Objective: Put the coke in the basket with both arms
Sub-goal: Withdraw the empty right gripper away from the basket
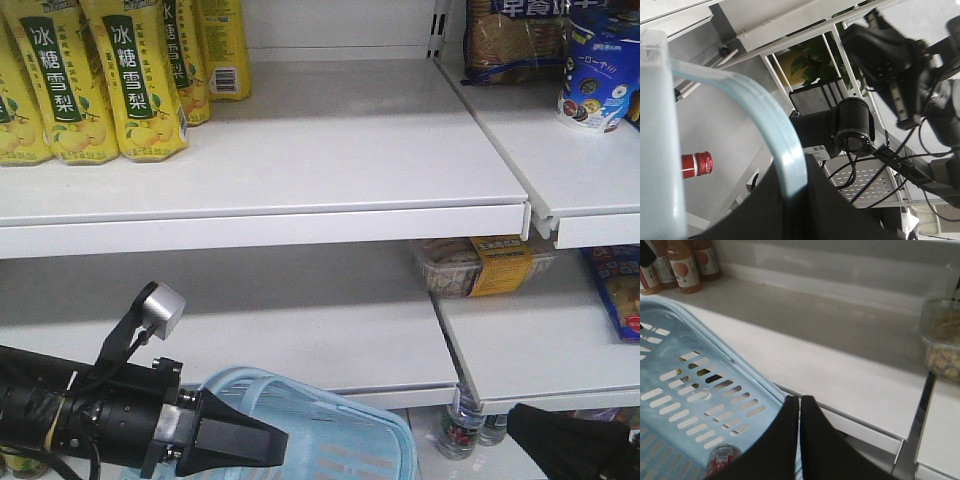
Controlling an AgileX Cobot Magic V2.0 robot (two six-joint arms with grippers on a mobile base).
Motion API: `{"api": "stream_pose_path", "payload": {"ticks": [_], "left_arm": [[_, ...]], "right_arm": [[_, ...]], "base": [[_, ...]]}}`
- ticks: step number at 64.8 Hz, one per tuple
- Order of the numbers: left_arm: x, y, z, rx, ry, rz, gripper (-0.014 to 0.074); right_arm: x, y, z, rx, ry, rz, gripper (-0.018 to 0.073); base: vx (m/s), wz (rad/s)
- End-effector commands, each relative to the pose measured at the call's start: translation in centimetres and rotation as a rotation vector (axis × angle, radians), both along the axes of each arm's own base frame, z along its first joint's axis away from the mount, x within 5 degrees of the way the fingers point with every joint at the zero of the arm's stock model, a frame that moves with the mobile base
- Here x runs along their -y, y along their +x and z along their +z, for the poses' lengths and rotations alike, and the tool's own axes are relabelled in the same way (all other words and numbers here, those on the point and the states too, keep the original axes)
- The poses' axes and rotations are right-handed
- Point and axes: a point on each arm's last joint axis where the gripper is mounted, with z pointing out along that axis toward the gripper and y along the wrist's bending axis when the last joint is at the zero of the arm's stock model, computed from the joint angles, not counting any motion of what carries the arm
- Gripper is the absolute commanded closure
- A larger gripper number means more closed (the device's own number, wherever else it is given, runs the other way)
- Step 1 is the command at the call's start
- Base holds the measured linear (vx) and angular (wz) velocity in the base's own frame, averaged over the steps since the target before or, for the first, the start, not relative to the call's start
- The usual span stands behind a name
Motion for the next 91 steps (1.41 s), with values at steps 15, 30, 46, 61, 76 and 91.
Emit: {"api": "stream_pose_path", "payload": {"ticks": [15, 30, 46, 61, 76, 91], "left_arm": [[0.4, -1.2, 3.4, -0.019, -0.248, -0.114, 0.0604], [0.4, -1.2, 3.4, -0.019, -0.248, -0.114, 0.0604], [0.4, -1.2, 3.4, -0.019, -0.248, -0.114, 0.0604], [0.4, -1.2, 3.4, -0.019, -0.248, -0.114, 0.0604], [0.4, -1.2, 3.4, -0.019, -0.248, -0.114, 0.0604], [0.4, -1.1, 3.4, -0.020, -0.251, -0.105, 0.0604]], "right_arm": [[2.0, 0.2, -3.2, -0.063, 0.095, -0.282, 0.0564], [3.0, 0.5, -3.3, -0.032, 0.088, -0.399, 0.0564], [3.0, 0.5, -3.3, -0.030, 0.087, -0.404, 0.0564], [3.0, 0.5, -3.3, -0.030, 0.087, -0.404, 0.0564], [3.0, 0.5, -3.3, -0.030, 0.087, -0.404, 0.0564], [3.0, 0.5, -3.3, -0.030, 0.087, -0.404, 0.0564]], "base": [[0.00, 0.00], [0.00, 0.00], [0.00, 0.00], [0.00, 0.00], [0.00, 0.00], [0.00, 0.00]]}}
